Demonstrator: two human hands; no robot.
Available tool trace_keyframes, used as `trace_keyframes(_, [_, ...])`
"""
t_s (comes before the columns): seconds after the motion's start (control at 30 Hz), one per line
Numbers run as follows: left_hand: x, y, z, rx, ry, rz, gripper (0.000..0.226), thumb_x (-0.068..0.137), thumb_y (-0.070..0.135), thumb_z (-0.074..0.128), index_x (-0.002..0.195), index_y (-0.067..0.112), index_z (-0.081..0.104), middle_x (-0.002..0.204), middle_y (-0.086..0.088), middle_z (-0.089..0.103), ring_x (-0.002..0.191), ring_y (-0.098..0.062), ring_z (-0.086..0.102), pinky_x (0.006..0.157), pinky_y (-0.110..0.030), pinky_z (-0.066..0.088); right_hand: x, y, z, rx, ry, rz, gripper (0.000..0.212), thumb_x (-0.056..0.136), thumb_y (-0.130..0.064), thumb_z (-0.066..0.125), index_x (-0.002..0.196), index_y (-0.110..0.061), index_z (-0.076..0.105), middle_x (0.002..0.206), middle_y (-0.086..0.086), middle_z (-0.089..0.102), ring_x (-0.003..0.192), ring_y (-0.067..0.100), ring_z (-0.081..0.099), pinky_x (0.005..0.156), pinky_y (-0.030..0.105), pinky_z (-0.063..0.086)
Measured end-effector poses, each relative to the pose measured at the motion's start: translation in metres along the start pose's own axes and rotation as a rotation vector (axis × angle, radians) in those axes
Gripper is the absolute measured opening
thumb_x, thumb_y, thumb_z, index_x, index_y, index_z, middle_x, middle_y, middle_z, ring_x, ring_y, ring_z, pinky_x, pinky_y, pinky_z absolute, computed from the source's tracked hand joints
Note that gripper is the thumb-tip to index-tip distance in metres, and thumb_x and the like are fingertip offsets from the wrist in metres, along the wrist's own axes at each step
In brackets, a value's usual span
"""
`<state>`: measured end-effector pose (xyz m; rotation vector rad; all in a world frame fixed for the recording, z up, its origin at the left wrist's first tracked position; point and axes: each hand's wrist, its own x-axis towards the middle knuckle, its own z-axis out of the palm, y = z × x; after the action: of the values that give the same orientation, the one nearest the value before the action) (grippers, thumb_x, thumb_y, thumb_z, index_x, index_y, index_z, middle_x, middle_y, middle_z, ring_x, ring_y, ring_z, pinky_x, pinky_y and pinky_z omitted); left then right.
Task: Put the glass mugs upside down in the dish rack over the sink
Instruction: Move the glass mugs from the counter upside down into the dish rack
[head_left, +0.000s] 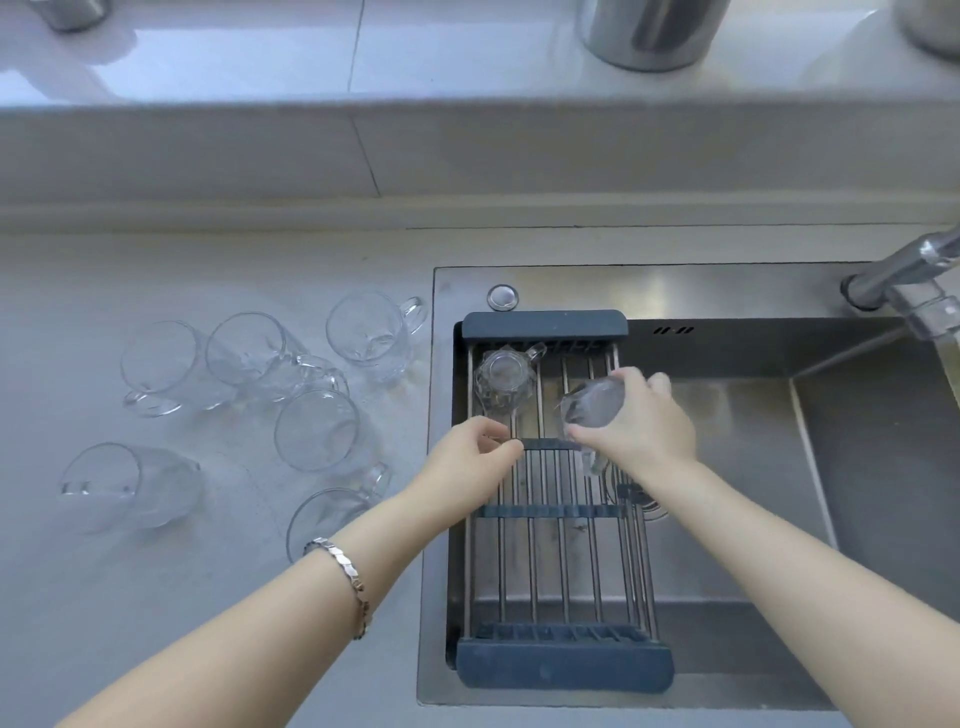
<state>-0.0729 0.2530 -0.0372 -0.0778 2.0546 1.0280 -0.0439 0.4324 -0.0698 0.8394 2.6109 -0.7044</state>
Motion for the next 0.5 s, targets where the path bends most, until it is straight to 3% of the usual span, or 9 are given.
trace_keyframes(0.1, [-0.011,-0.007,-0.011,0.019,0.031,0.082,0.024,0.091,0.023,0.052,0.113,0.016,0.058,0.096,0.004,0.059,0.088,-0.013,0.057,0.073,-0.024,0.047,0.024,-0.013,0.013,-0.08,0.037,0.07,0.074,0.07,-0.05,0.071,0.127,-0.013,0.04,0.123,0.013,0.043,0.095,0.033,0.061,0.067,0.032,0.042])
trace_keyframes(0.17, [-0.019,-0.013,-0.019,0.013,0.072,0.149,0.018,0.091,0.02,0.051,0.108,0.018,0.06,0.097,0.004,0.062,0.091,-0.011,0.059,0.074,-0.015,0.046,0.029,-0.021,0.02,-0.02,0.068,0.103,0.073,0.074,-0.046,0.071,0.127,-0.009,0.037,0.126,0.016,0.041,0.096,0.035,0.06,0.069,0.034,0.044])
trace_keyframes(0.27, [-0.032,-0.027,-0.039,0.039,0.174,0.309,0.015,0.09,0.013,0.055,0.099,0.02,0.063,0.093,0.008,0.062,0.086,0.006,0.057,0.073,-0.008,0.045,0.018,-0.028,0.026,0.029,0.081,0.054,0.076,0.079,-0.039,0.069,0.136,-0.01,0.028,0.131,0.017,0.034,0.092,0.037,0.06,0.065,0.033,0.043])
trace_keyframes(0.37, [-0.037,-0.044,-0.065,0.283,0.54,0.483,0.028,0.081,0.013,0.064,0.108,0.008,0.063,0.106,-0.006,0.061,0.099,-0.003,0.054,0.085,-0.019,0.043,-0.009,-0.04,0.025,-0.051,0.037,-0.135,0.062,0.083,-0.029,0.064,0.135,-0.015,0.033,0.129,0.014,0.037,0.091,0.031,0.059,0.064,0.03,0.042])
trace_keyframes(0.43, [-0.034,-0.055,-0.082,0.519,0.697,0.336,0.061,0.073,0.027,0.073,0.127,0.01,0.05,0.128,-0.011,0.051,0.12,-0.027,0.045,0.097,-0.035,0.04,-0.034,-0.057,0.028,0.025,-0.133,-0.293,0.052,0.083,-0.026,0.064,0.129,-0.018,0.043,0.124,0.008,0.048,0.091,0.021,0.056,0.071,0.028,0.043])
trace_keyframes(0.5, [-0.03,-0.062,-0.097,0.611,0.607,0.07,0.087,0.07,0.044,0.074,0.14,0.014,0.03,0.143,-0.009,0.036,0.131,-0.03,0.033,0.105,-0.041,0.034,-0.065,-0.078,0.041,0.097,-0.373,-0.426,0.058,0.077,-0.03,0.071,0.129,-0.019,0.046,0.122,0.004,0.052,0.092,0.013,0.052,0.08,0.023,0.043])
